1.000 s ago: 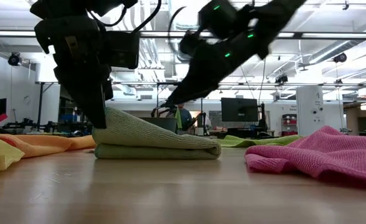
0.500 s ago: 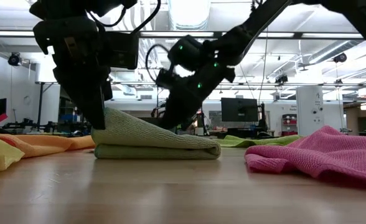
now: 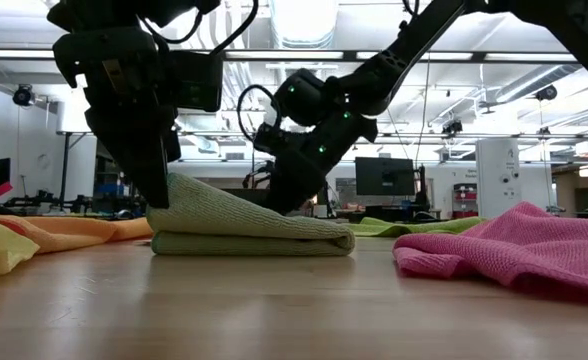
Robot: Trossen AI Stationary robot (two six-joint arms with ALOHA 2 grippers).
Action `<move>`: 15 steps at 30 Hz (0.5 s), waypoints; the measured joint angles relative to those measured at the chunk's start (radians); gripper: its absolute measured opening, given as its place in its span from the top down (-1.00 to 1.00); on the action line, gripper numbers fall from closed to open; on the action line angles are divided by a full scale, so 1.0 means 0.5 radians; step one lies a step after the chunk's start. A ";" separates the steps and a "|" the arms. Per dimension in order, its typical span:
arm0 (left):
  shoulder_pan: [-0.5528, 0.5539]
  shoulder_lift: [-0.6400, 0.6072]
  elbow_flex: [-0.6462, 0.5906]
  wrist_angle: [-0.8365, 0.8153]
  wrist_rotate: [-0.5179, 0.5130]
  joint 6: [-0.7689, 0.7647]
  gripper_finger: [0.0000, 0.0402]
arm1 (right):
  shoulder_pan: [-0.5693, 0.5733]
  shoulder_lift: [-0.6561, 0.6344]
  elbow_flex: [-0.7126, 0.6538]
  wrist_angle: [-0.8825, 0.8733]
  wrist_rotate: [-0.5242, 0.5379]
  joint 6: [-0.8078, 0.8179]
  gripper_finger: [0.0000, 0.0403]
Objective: Fold microfiber towels
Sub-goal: Fold the blue towel
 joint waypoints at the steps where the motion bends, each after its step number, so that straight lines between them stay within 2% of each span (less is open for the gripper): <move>1: 0.000 0.000 0.000 0.000 0.000 0.001 1.00 | -0.003 0.013 -0.002 0.000 -0.001 0.000 0.23; 9: 0.000 0.000 0.000 0.001 0.000 0.000 1.00 | -0.011 0.051 -0.004 0.010 -0.059 0.002 0.27; 12: 0.000 0.000 0.000 0.001 0.000 -0.001 1.00 | -0.010 0.038 -0.006 0.000 -0.060 -0.002 0.38; 15: 0.000 0.000 0.000 0.001 0.000 -0.001 1.00 | -0.009 0.031 -0.006 -0.005 -0.076 -0.006 0.59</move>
